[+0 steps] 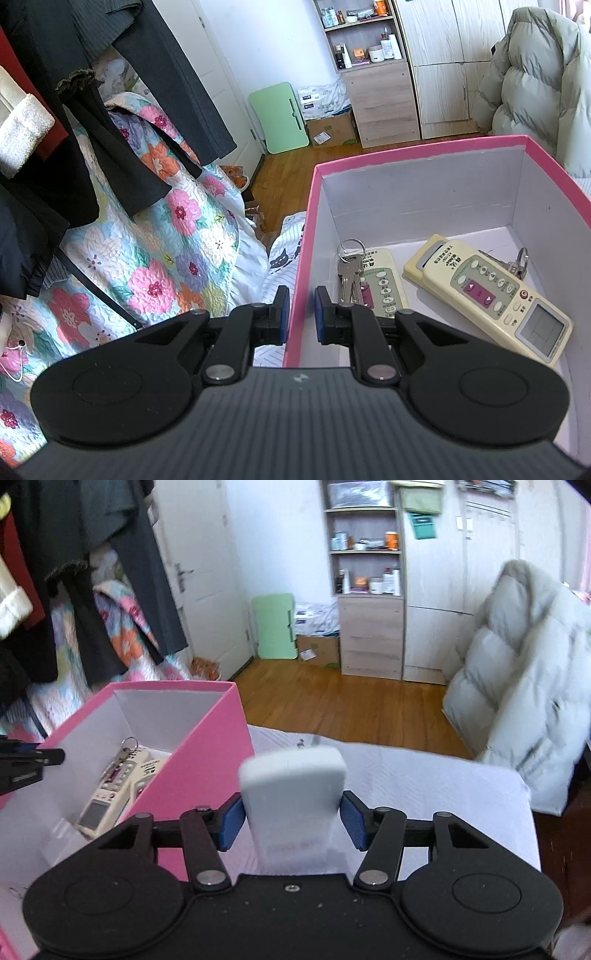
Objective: Organize rigid objects
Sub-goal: 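Grasp the white TCL remote on the bed with the right tool, then lift the white TCL remote into the pink box and open the right tool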
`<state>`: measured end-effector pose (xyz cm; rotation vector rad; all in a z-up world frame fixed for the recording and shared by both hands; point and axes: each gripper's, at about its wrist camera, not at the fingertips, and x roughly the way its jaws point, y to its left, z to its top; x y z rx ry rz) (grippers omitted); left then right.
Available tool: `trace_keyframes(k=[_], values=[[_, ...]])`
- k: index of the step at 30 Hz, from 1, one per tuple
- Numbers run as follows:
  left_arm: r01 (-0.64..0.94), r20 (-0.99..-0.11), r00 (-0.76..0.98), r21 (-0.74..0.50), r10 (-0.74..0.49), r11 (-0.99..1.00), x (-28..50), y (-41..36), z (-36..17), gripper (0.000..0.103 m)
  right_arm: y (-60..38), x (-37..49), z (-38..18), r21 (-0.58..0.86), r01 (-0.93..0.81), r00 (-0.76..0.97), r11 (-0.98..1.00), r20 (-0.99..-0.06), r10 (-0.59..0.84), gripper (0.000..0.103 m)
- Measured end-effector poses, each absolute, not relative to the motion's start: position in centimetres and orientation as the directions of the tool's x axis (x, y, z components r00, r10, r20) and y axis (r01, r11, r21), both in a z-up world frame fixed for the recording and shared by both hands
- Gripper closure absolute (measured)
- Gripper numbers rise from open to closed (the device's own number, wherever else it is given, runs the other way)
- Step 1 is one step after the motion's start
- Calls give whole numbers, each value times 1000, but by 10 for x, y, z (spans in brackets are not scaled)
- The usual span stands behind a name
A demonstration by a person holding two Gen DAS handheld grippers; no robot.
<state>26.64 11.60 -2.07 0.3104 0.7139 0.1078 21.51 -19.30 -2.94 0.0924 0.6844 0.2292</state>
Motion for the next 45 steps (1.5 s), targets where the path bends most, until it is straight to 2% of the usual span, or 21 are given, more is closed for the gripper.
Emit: trace_keyframes(k=[9,12,16,20,25,28,31,34,39,45], values=[[7,-627,753,316,203,949,266,115,-20,89,-195,171,-26,170,-159,772,973,-592,230,42],[8,-627,753,315,202,949,267,116,-20,89,-189,164,-13,141,-177,781,974,-582,226,42],[8,-626,753,316,202,949,266,116,-20,89,-184,149,16,103,-215,817,971,-525,237,42],[6,-627,752,315,204,949,267,116,-21,89,-171,147,48,107,-303,836,947,-447,318,42],[-3,-630,749,306,204,952,267,118,-17,88,-135,175,60,175,-500,746,848,-410,525,42],[-2,-632,749,301,201,954,267,122,-16,89,-101,202,43,183,-567,685,803,-438,583,42],[-10,-635,744,300,207,954,268,122,-16,87,-72,227,16,193,-598,612,777,-516,599,42],[-16,-645,738,279,200,960,271,126,-16,87,-60,236,-6,194,-592,563,782,-595,574,42],[-11,-643,740,284,199,959,272,126,-16,87,-53,216,-15,86,-609,532,789,-693,486,42],[-13,-640,743,276,194,961,272,127,-17,87,-49,207,-17,58,-629,488,775,-746,452,42]])
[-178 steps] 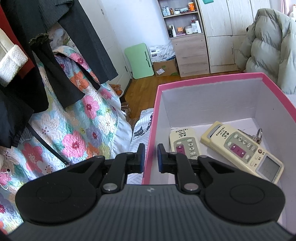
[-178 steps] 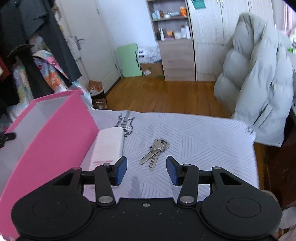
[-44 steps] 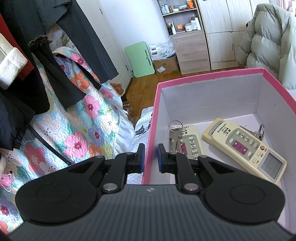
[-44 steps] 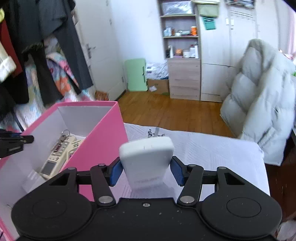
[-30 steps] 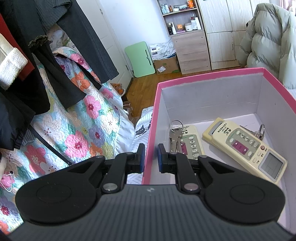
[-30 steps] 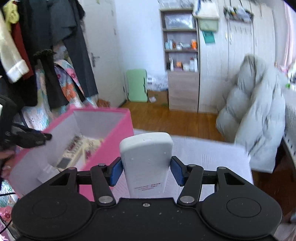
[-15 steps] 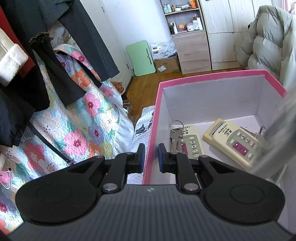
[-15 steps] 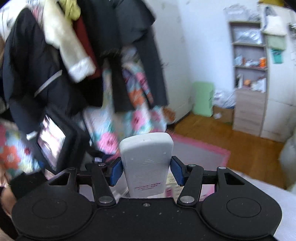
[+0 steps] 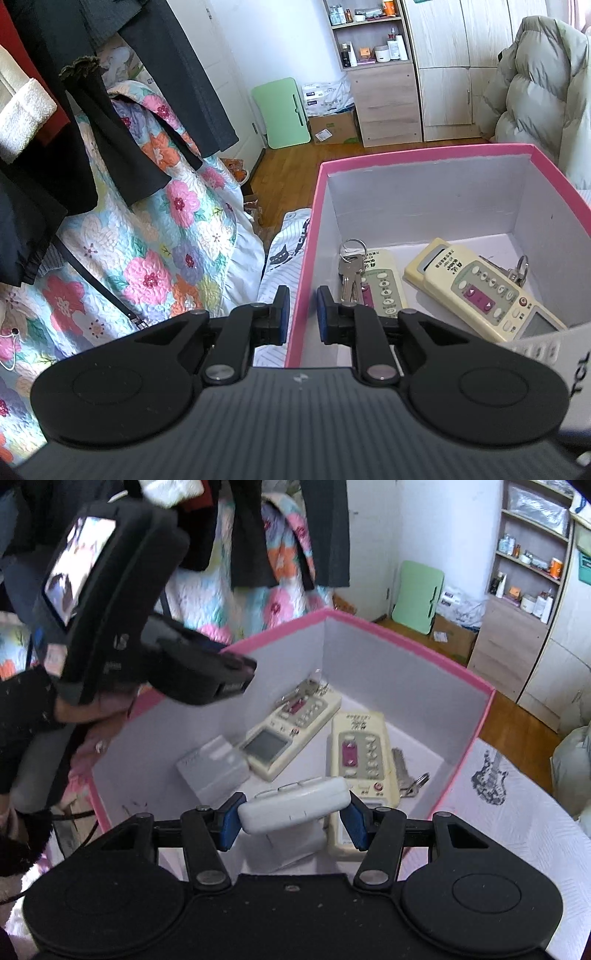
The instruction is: Organize rigid objects
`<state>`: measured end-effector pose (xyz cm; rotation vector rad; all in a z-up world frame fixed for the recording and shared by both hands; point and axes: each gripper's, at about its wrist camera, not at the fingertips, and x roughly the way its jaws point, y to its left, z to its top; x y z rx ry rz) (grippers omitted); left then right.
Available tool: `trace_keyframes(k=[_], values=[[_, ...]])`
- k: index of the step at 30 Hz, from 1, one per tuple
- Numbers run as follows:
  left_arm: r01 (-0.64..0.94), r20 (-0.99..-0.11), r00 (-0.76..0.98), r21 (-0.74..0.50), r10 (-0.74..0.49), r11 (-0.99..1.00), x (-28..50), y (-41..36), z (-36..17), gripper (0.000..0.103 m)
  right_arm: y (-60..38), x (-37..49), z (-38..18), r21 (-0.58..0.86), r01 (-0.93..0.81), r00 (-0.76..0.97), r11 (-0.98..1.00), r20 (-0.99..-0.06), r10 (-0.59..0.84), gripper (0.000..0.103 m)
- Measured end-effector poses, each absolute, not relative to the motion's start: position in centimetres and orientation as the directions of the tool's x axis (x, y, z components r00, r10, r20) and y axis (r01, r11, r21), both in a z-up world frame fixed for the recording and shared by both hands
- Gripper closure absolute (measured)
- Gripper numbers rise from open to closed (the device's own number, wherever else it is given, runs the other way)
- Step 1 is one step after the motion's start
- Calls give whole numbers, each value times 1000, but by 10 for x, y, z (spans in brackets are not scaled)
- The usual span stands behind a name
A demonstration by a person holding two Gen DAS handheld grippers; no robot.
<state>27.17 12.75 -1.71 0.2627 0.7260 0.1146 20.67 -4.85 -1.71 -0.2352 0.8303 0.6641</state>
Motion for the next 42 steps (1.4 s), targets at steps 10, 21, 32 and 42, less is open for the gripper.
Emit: trace_keyframes(k=[10,21,32,42], values=[[-10,-645,738,282,197,959,273,127,-16,87,-46,212,-17,58,-558,544,828,-728,418,64],[-9,-646,737,284,198,959,275,129,-16,87,-71,209,4,70,-498,609,864,-681,406,47],[-7,-647,736,288,200,958,274,127,-18,87,-67,213,-3,27,-516,658,856,-627,417,55],[-1,-644,731,330,226,944,272,118,-21,87,-99,172,5,154,-433,718,888,-537,443,53]])
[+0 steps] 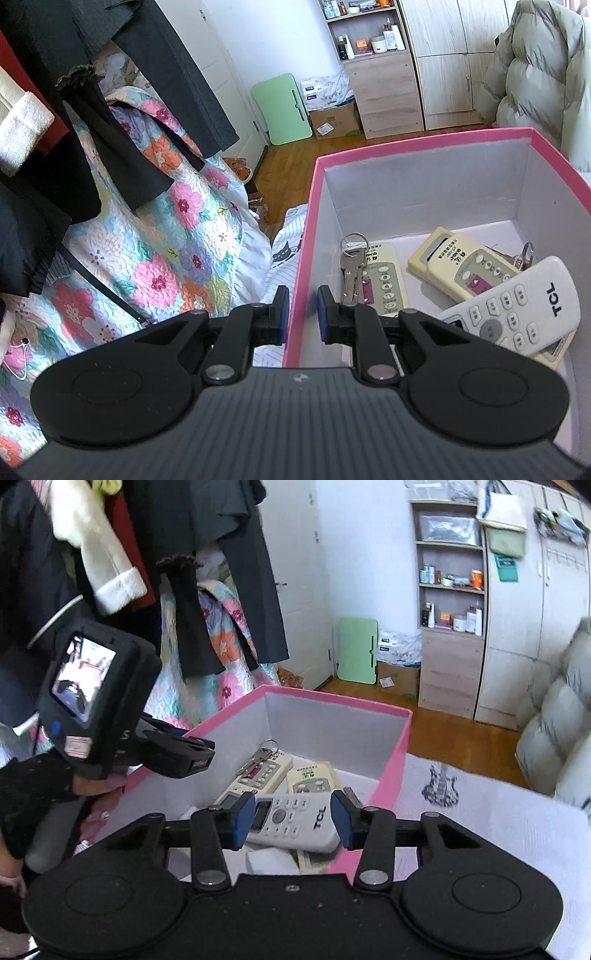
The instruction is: Organize rigid objects
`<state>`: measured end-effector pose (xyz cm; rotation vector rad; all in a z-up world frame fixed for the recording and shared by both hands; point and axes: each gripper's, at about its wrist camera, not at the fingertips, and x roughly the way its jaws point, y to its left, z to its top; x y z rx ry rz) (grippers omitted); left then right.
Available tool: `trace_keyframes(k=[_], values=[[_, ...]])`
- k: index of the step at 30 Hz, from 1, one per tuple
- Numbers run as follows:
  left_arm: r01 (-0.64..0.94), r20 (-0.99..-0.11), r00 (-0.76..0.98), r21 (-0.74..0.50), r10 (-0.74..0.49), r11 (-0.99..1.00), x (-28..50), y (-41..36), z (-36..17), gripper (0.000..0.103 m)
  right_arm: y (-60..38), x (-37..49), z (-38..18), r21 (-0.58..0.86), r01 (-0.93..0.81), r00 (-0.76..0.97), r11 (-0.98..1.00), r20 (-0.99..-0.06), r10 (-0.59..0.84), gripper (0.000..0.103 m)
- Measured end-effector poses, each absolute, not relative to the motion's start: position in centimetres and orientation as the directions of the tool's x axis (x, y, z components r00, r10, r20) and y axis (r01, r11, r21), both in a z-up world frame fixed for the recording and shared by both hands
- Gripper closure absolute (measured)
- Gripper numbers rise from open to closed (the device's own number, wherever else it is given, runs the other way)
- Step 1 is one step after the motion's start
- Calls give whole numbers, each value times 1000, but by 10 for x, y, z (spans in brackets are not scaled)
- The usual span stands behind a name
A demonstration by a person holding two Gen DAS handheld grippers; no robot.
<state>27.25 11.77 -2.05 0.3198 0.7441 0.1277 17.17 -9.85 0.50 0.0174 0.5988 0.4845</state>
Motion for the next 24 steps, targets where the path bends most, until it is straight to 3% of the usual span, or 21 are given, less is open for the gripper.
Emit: trace_keyframes(k=[8,15,18,24], values=[[-17,-661,724,272,199,962,259,115,0,82,-108,152,18,133,-398,755,908,-516,406,51],[-11,-637,754,231,160,973,221,110,31,69,-110,139,27,122,-393,770,912,-498,399,51],[-4,-628,765,221,146,975,202,106,40,59,-113,131,31,121,-383,780,916,-490,390,50],[32,-629,770,201,104,979,165,92,50,52,-121,112,39,94,-323,797,942,-510,324,47]])
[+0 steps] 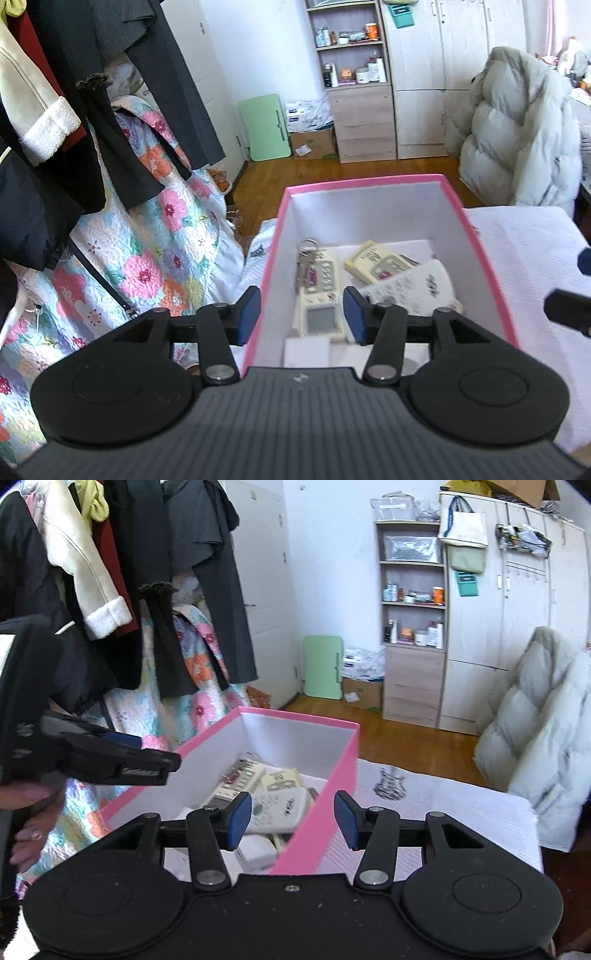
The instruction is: Organize rigid objects
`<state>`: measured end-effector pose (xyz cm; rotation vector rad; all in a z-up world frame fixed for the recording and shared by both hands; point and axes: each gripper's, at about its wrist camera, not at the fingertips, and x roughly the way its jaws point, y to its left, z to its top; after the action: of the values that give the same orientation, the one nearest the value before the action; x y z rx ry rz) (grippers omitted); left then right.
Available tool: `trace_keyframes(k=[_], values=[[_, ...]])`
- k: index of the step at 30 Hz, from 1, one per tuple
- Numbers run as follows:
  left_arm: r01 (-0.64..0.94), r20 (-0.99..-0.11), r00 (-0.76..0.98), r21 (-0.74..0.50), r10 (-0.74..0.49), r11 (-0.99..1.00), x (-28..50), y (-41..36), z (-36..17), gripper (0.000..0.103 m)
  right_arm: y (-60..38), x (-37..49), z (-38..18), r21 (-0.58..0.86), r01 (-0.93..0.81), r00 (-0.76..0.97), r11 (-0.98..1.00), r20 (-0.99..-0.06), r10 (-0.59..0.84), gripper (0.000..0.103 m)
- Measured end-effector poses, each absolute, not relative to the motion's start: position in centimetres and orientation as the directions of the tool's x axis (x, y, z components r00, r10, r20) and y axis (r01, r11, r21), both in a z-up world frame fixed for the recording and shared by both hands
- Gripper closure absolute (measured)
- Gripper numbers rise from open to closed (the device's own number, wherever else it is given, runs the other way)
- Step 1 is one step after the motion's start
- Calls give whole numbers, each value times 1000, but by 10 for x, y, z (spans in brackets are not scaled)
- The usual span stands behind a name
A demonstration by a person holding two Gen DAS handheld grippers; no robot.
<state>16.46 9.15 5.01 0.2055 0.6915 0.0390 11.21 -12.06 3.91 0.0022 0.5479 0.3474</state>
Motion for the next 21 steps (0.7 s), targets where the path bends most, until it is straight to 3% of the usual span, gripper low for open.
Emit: trace_keyframes(k=[12,21], values=[[103,-611,791,161,17,982,108,60,62,49,-157,75,51,87,-236,817,968,-521,246,44],[115,-672,740,91,-24,989,89,47,50,49,-179,61,44,90,-178,804,980,-561,198,40]])
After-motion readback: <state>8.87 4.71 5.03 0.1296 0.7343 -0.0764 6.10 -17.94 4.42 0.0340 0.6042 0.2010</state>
